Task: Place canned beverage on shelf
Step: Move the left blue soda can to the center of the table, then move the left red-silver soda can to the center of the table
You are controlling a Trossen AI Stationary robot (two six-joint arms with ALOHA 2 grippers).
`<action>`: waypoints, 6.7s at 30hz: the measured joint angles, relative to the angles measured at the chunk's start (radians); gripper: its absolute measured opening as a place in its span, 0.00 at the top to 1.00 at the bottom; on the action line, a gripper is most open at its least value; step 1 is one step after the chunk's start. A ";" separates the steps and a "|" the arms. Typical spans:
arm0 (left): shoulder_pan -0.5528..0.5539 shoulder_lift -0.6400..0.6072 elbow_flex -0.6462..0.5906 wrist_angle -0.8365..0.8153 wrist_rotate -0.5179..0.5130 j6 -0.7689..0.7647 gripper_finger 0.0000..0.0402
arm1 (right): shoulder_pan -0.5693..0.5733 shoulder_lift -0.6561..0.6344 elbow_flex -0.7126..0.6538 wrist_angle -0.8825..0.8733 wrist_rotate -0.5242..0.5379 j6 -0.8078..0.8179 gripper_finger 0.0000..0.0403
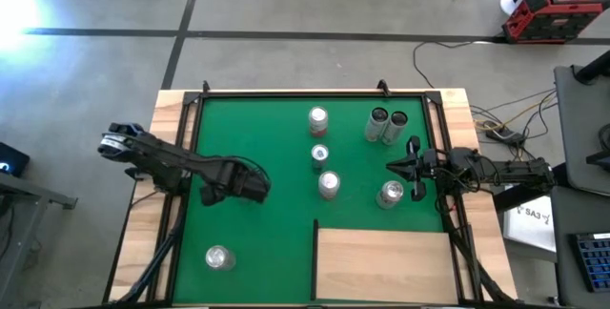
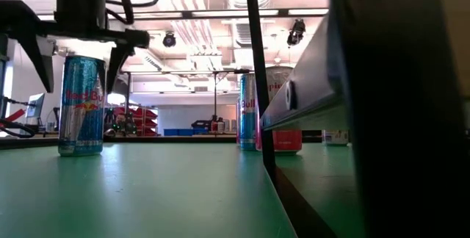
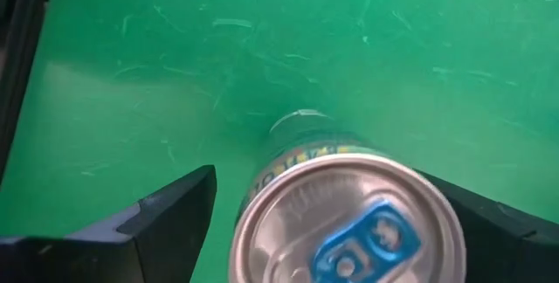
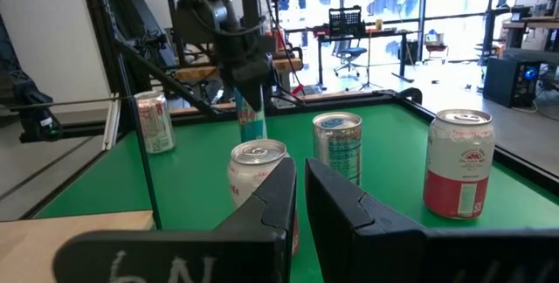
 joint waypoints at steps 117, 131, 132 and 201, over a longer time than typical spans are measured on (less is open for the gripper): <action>0.296 0.502 0.638 0.106 -0.016 1.021 0.21 | 0.000 0.000 0.000 0.000 0.000 -0.001 0.94; 0.163 0.489 0.638 -0.012 0.091 0.815 0.01 | 0.000 0.000 0.000 0.000 0.000 -0.001 0.94; 0.141 0.484 0.638 -0.034 0.087 0.780 0.01 | 0.000 0.000 0.000 0.000 0.000 -0.001 0.94; -0.592 0.166 0.197 0.091 0.288 -0.104 0.12 | 0.000 0.000 0.000 0.000 0.000 0.000 0.94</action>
